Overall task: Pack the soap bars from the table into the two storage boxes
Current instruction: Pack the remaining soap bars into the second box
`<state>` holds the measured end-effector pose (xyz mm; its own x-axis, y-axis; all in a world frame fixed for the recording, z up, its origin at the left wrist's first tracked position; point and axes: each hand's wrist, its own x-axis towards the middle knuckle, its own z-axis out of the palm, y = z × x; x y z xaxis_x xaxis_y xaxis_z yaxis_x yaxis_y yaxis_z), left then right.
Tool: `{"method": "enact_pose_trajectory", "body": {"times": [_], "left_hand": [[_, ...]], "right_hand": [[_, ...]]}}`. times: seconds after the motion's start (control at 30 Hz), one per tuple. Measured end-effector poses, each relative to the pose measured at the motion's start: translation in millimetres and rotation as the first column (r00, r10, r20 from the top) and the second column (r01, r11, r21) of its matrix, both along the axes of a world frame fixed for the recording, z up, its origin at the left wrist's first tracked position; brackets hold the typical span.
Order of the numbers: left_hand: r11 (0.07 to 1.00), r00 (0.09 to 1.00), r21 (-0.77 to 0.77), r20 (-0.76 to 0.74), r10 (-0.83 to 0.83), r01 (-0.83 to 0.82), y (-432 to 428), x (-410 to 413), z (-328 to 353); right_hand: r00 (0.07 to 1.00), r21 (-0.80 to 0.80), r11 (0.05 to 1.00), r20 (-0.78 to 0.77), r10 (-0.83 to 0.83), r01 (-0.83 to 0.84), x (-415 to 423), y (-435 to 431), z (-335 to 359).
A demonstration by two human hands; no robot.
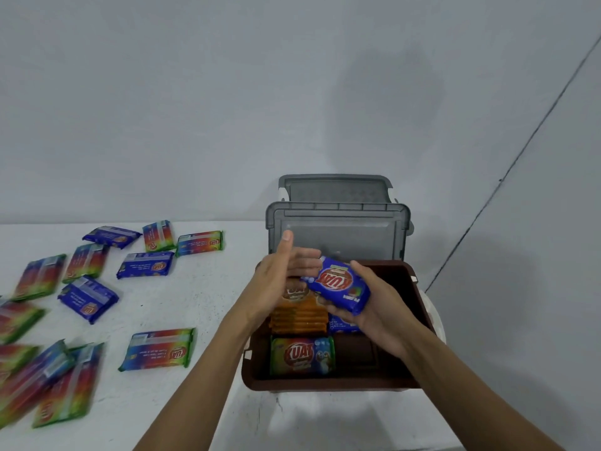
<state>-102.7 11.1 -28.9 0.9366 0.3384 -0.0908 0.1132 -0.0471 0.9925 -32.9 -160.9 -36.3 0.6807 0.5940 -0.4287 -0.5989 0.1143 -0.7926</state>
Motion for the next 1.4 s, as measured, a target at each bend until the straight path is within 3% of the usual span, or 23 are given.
{"method": "enact_pose_trajectory", "body": {"times": [0.1,0.23,0.47,0.63,0.87,1.1,1.23,1.4], "left_hand": [[0.978,0.985,0.121,0.061,0.163,-0.170,15,0,-11],[0.946,0.971,0.218,0.064,0.231,-0.240,30,2,-31],[0.924,0.947,0.214,0.129,0.295,-0.317,30,1,-47],[0.920,0.935,0.185,0.147,0.323,-0.346,33,2,-50],[0.911,0.931,0.208,0.163,0.328,-0.357,34,3,-56],[0.904,0.923,0.208,0.182,0.340,-0.374,34,4,-59],[0.906,0.922,0.198,0.183,0.342,-0.375,35,4,-59],[0.902,0.919,0.202,0.187,0.348,-0.382,33,3,-59]], "right_hand": [[1.000,-0.087,0.996,0.011,-0.003,0.004,11,-9,1],[0.999,-0.078,0.996,0.007,0.032,-0.031,21,-18,8],[0.983,-0.075,0.996,-0.177,0.043,-0.057,28,-24,4],[1.000,-0.209,0.978,-0.003,0.001,-0.002,33,-23,-9],[0.988,-0.378,0.913,0.035,-0.153,0.155,39,-25,-32],[0.942,-0.398,0.865,-0.003,-0.335,0.306,35,-8,-51],[0.963,-0.512,0.818,0.099,-0.249,0.264,36,-1,-63],[0.953,-0.744,0.650,0.287,0.103,0.154,38,-2,-59]]}}
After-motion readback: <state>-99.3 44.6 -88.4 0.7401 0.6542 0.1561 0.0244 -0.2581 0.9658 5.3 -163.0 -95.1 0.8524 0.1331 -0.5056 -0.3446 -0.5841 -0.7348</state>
